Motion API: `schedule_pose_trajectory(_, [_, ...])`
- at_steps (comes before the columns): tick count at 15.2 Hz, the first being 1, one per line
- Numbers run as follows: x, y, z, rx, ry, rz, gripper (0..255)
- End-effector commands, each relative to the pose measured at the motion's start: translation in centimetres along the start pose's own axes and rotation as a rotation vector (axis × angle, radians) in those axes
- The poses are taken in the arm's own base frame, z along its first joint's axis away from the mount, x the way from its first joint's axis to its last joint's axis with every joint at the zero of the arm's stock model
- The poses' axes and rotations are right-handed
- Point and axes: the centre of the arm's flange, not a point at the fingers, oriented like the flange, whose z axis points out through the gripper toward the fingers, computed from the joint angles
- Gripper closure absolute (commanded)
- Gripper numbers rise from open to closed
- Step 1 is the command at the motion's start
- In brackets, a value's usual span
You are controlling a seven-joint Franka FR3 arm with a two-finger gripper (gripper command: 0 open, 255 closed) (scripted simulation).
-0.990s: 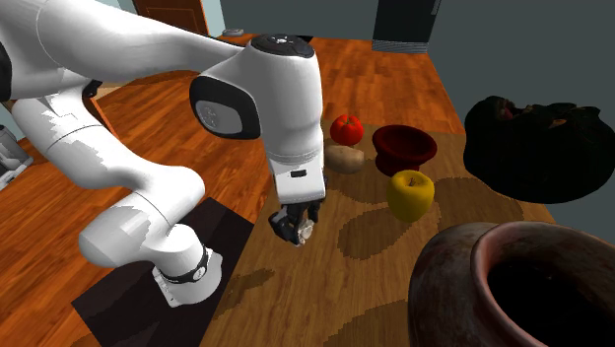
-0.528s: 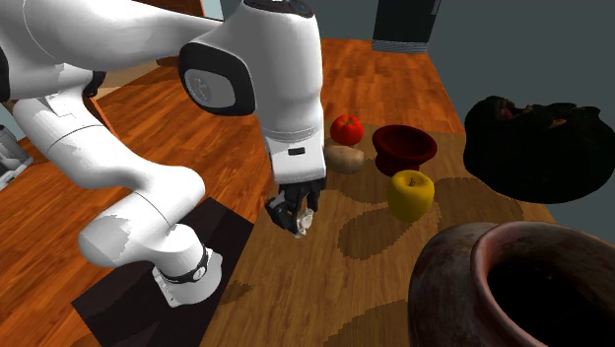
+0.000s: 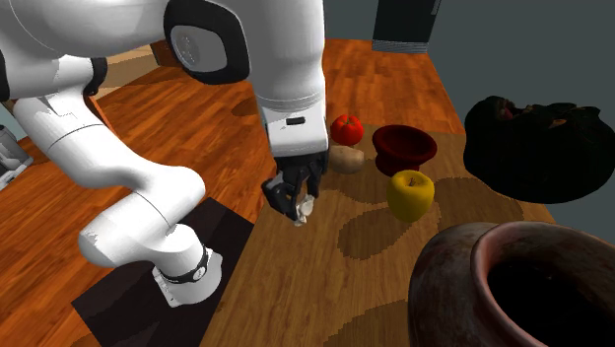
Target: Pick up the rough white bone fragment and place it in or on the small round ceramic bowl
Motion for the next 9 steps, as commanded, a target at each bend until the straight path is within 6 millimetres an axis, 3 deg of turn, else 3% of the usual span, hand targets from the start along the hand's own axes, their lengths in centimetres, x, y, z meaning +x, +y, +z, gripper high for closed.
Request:
schedule_pose_trajectory(1, [0.1, -0.1, -1.0, 0.0, 0.0, 0.0, 255])
schedule_pose_trajectory(2, [0.1, -0.1, -1.1, 0.0, 0.0, 0.0, 255])
schedule_pose_trajectory(9, [1.2, -9.2, -0.9, 0.0, 0.0, 0.0, 255])
